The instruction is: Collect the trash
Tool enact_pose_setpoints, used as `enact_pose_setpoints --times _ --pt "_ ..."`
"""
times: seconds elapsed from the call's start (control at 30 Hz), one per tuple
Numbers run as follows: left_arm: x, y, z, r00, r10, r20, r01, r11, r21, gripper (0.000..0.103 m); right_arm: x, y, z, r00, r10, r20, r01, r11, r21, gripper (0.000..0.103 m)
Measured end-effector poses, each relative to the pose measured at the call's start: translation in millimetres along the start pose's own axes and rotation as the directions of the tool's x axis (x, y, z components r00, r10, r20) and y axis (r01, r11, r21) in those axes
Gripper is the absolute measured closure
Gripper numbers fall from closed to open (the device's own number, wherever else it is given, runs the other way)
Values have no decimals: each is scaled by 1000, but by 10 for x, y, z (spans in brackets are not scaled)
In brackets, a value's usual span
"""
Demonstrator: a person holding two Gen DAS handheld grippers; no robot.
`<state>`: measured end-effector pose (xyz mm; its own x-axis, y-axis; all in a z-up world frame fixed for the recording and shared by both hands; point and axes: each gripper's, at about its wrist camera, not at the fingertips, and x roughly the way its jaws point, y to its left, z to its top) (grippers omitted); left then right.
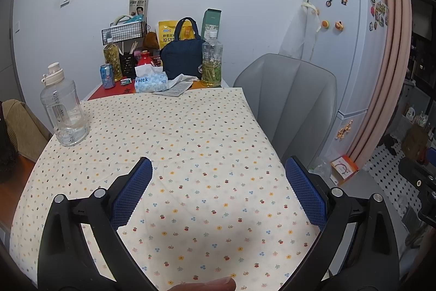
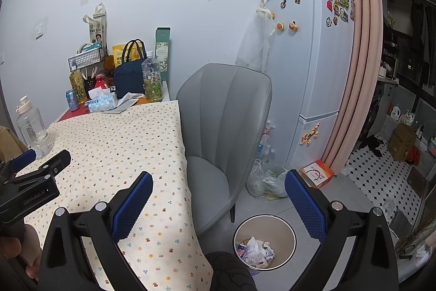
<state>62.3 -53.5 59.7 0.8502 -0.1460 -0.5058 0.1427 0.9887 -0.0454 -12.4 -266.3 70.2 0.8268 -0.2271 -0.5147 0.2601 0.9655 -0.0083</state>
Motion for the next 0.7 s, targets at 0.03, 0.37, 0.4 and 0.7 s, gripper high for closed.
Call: enact_pose_setpoints --times 0.03,0.37,0.4,0.7 --pt "-1 -2 0 1000 0 0 0 1000 0 6 -1 2 0 1000 0 0 0 1000 0 8" --pt "-1 13 -5 1000 9 1 -9 1000 3 6 -9 7 -1 1000 2 2 -2 1000 -2 8" --pt "0 19 -8 1000 10 0 -10 1000 4 6 -9 10 0 1000 3 2 -3 1000 -2 8" --pt "21 58 -22 1000 9 -5 -9 1000 -1 6 0 39 0 1000 7 -2 -7 1000 -3 8"
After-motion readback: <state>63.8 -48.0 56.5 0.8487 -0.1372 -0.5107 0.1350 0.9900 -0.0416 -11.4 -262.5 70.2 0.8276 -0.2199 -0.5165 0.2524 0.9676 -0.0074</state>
